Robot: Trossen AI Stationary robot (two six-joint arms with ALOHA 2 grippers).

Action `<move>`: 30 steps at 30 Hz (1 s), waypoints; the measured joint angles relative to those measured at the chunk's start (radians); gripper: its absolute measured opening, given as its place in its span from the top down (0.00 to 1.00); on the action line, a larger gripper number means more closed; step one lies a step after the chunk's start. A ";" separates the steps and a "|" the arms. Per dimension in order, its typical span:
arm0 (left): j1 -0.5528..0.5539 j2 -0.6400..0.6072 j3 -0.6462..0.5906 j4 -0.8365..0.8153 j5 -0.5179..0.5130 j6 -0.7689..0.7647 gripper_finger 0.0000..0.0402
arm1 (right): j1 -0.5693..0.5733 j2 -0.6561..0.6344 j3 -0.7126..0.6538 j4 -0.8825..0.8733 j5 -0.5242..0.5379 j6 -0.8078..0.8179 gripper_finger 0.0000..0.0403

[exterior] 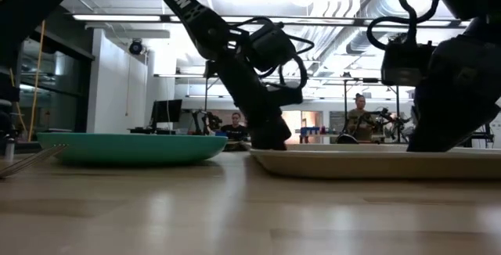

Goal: Pick and place plate/cup/fork/spoon on tray
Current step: Adjust the gray serving tray

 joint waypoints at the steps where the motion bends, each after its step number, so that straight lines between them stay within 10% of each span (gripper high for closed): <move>1: 0.001 -0.001 0.000 -0.014 -0.012 -0.012 1.00 | 0.000 -0.016 0.000 -0.036 0.003 0.012 1.00; 30: -0.115 -0.001 -0.002 -0.094 -0.012 -0.321 1.00 | -0.211 -0.095 0.002 -0.586 0.169 0.191 1.00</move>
